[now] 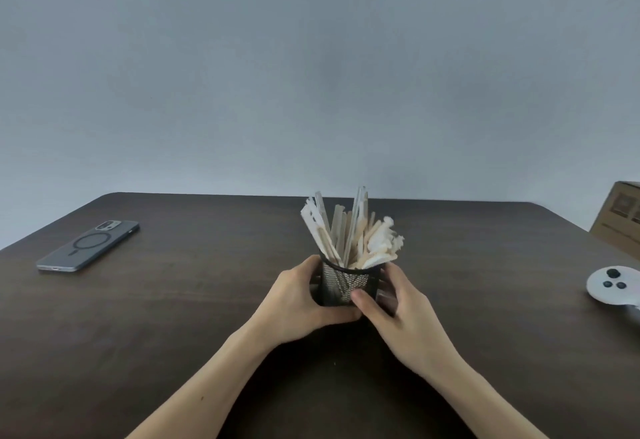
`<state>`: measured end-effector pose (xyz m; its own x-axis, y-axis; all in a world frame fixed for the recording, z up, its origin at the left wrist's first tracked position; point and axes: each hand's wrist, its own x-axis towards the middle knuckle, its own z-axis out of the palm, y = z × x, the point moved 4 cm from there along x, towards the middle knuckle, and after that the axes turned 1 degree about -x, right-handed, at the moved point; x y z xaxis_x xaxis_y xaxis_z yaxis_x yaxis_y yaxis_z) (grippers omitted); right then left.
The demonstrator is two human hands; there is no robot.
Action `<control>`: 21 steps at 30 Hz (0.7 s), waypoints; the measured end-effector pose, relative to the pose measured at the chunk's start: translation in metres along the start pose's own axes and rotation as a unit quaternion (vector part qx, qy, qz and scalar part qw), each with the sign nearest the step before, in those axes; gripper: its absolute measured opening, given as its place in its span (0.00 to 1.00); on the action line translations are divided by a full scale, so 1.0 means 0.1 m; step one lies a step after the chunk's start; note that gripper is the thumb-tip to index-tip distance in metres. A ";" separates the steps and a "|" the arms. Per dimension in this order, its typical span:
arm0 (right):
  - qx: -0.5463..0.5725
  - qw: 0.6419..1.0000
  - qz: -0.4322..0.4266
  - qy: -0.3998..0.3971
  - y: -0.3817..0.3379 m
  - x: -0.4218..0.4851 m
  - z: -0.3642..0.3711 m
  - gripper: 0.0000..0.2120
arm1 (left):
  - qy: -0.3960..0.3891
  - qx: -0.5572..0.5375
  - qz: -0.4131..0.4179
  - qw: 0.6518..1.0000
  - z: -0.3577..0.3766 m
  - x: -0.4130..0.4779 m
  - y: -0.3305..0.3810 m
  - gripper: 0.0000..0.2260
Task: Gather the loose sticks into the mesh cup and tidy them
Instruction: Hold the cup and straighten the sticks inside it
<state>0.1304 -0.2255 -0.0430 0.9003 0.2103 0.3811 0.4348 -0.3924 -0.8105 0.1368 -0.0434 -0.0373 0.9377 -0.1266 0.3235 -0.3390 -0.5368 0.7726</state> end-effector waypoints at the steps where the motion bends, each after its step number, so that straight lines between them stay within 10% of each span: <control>1: -0.008 1.000 -0.001 0.008 -0.04 -0.01 0.00 0.22 | 0.004 0.002 0.002 1.000 0.00 0.01 0.00 0.30; 21: 0.006 0.999 -0.012 0.033 0.01 -0.05 0.02 0.21 | -0.001 -0.005 -0.029 1.000 0.05 -0.04 -0.01 0.33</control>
<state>0.1259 -0.2252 -0.0470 0.8893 0.1602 0.4284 0.4563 -0.3767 -0.8062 0.1342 -0.0463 -0.0422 0.9561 -0.0978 0.2762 -0.2846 -0.5344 0.7959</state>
